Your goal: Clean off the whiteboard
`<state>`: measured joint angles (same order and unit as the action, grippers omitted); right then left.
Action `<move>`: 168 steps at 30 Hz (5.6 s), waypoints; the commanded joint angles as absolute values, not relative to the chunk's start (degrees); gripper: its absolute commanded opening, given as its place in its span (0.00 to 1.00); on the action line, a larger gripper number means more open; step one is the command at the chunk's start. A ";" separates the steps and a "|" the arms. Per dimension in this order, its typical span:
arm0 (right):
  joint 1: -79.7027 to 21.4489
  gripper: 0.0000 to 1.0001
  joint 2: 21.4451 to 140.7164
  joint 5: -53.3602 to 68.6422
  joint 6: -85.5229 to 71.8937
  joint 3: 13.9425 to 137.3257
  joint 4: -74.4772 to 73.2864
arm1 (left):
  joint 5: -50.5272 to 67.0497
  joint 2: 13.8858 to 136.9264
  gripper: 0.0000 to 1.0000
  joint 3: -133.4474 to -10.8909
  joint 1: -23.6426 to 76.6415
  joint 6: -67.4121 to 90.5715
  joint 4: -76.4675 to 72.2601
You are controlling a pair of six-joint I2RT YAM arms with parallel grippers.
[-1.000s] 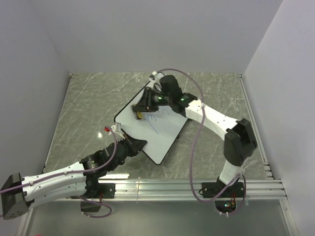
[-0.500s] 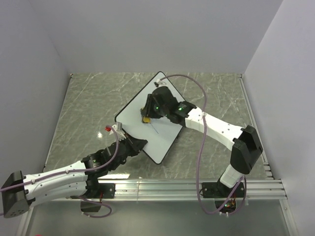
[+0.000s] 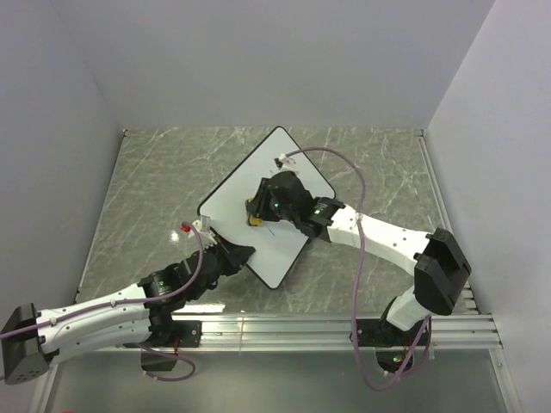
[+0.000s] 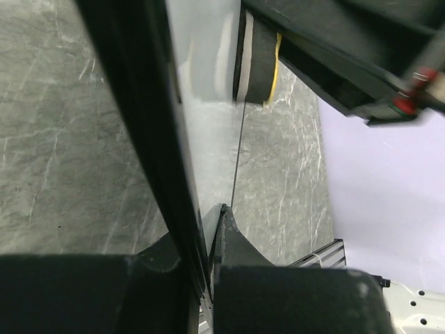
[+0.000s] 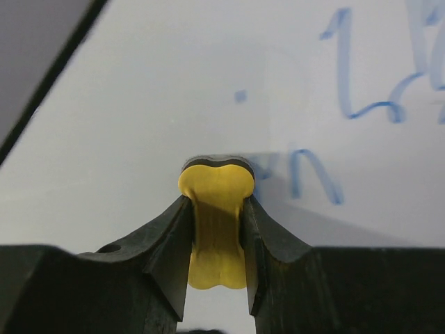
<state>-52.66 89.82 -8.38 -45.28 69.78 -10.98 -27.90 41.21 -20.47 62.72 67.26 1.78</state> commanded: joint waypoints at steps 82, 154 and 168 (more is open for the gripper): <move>-30.94 0.00 110.74 -3.96 -44.03 74.36 -16.35 | -11.42 45.70 0.00 -19.51 67.41 61.52 24.61; -39.19 0.00 100.37 1.75 -57.04 76.19 -20.39 | -15.12 42.80 0.00 -19.51 73.92 63.98 27.25; -30.69 0.00 96.15 1.85 -56.08 62.94 -17.32 | -15.73 42.71 0.00 -19.69 74.71 64.16 27.51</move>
<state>-33.47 94.54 -0.30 -57.17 69.12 -13.65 -36.34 40.95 -21.47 70.63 70.63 5.87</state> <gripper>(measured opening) 0.375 0.117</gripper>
